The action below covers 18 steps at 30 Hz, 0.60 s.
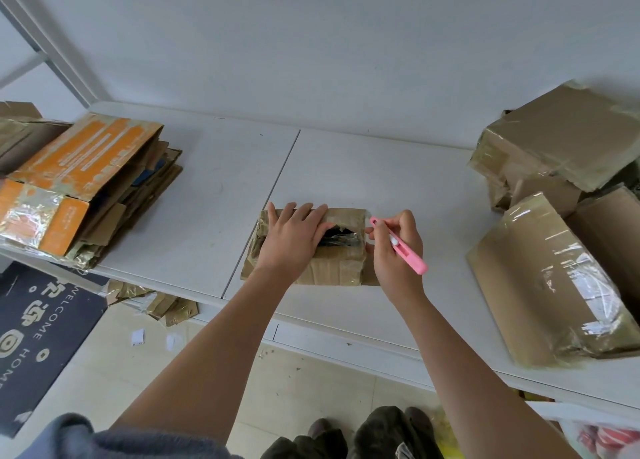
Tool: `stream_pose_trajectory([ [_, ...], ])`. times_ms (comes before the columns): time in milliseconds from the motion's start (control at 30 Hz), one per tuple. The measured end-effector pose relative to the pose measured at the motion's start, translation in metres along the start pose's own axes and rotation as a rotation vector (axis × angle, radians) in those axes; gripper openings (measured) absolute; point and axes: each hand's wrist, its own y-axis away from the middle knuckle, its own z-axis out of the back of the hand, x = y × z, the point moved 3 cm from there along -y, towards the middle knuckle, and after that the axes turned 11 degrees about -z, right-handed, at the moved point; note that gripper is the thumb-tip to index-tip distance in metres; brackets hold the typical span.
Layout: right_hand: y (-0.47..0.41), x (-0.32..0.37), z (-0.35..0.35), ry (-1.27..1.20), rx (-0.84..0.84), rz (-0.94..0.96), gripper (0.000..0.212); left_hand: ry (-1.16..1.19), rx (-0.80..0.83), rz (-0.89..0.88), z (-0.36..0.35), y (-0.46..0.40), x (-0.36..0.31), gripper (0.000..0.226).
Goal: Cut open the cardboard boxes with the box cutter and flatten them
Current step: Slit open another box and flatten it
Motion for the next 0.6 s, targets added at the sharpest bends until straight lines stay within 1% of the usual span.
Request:
stream_pose_trajectory([
  [167,0.0060,-0.0013,0.0010,-0.025,-0.072,0.038,0.014,0.003,0.000,0.004,-0.0002,-0.0004,-0.0007,0.046],
  [300,0.0071,-0.0027,-0.0014,-0.041,-0.103,0.030,0.015,-0.005,0.009,0.010,-0.0005,-0.0003,-0.0001,0.047],
  [500,0.0038,-0.0055,-0.0017,-0.043,-0.088,0.004,0.015,-0.010,0.022,0.017,-0.0007,-0.0003,-0.0010,0.047],
  [600,0.0005,-0.0051,-0.0025,-0.043,-0.053,-0.003,0.016,-0.004,0.022,0.019,0.0001,-0.0003,-0.0007,0.048],
])
